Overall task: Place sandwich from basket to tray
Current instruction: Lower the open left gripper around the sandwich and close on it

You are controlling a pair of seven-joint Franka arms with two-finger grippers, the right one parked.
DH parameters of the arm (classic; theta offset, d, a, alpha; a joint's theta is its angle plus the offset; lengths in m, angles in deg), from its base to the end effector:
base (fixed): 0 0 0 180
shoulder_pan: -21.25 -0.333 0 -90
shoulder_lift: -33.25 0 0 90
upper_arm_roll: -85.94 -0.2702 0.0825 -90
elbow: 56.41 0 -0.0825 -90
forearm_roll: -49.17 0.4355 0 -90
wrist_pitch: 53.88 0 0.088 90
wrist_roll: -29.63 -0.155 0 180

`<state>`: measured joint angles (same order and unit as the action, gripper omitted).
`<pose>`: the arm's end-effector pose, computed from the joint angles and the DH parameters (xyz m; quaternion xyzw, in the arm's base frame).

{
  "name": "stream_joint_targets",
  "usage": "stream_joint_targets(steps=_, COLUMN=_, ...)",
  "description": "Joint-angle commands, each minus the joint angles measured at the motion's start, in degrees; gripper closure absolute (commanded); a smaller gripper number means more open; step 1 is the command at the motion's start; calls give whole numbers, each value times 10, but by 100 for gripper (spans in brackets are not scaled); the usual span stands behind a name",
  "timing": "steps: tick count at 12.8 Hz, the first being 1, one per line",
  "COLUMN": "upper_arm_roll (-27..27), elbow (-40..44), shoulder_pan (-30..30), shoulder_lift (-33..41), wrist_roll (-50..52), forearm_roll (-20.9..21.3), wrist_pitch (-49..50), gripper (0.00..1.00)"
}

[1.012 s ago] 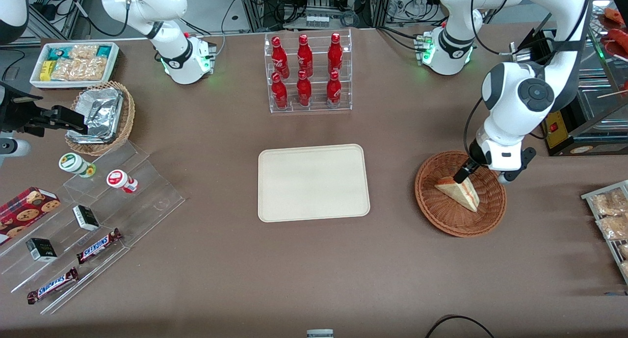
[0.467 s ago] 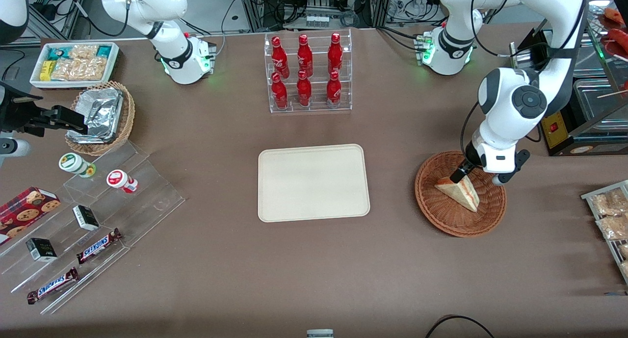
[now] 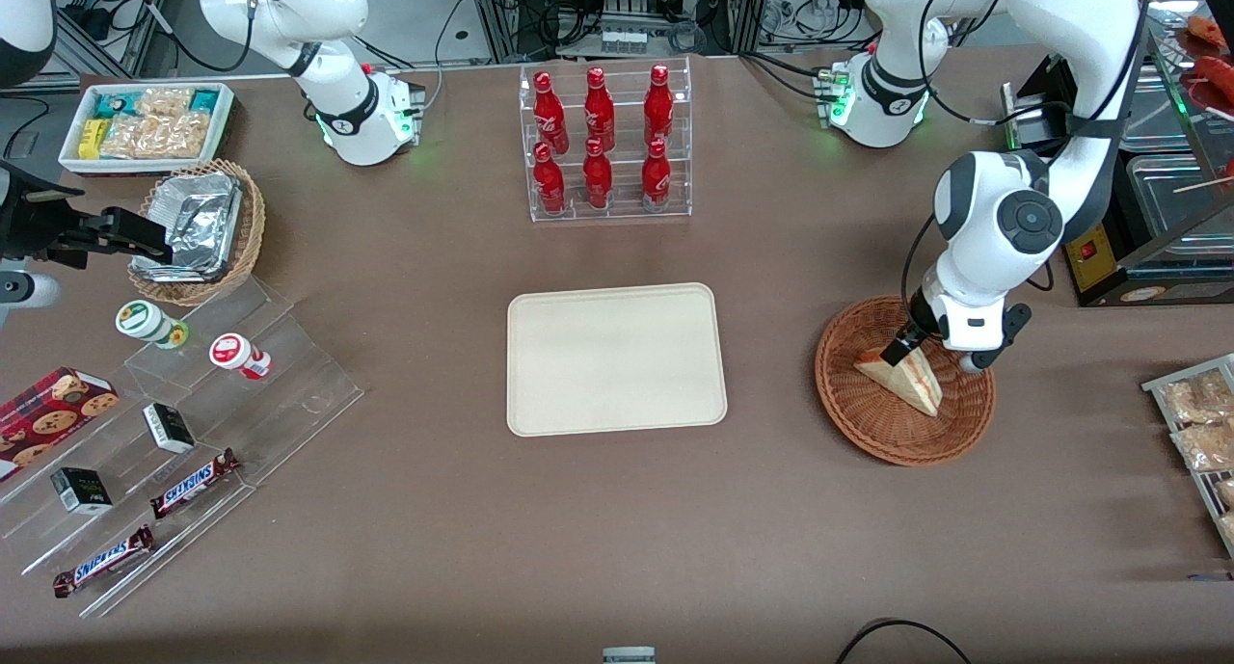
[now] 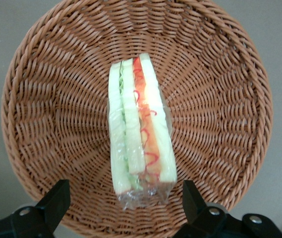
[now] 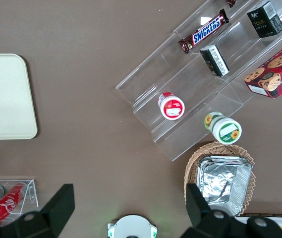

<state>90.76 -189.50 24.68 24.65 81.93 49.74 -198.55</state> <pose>0.5468 -0.0809 0.1473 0.9279 0.3718 0.0210 0.0161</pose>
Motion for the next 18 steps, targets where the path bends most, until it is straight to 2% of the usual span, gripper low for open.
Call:
stream_joint_targets(steps=1, upper_arm_roll=-1, elbow=2, shoulder_pan=-6, shoulder_lift=-6, wrist_roll=13, forearm_roll=8, wrist_pitch=-18, gripper=0)
stream_joint_targets(steps=9, upper_arm_roll=-3, elbow=5, shoulder_pan=-5, shoulder_lift=-44, wrist_roll=13, forearm_roll=7, wrist_pitch=-76, gripper=2)
stream_joint_targets(steps=10, upper_arm_roll=-3, elbow=5, shoulder_pan=-5, shoulder_lift=-44, wrist_roll=14, forearm_roll=7, wrist_pitch=-77, gripper=23)
stream_joint_targets(steps=11, upper_arm_roll=-4, elbow=5, shoulder_pan=-5, shoulder_lift=-44, wrist_roll=13, forearm_roll=7, wrist_pitch=-77, gripper=69)
stream_joint_targets(steps=12, upper_arm_roll=-4, elbow=5, shoulder_pan=-5, shoulder_lift=-44, wrist_roll=12, forearm_roll=7, wrist_pitch=-77, gripper=100)
stream_joint_targets(steps=18, upper_arm_roll=-4, elbow=34, shoulder_pan=-4, shoulder_lift=-27, wrist_roll=-11, forearm_roll=10, wrist_pitch=-55, gripper=100)
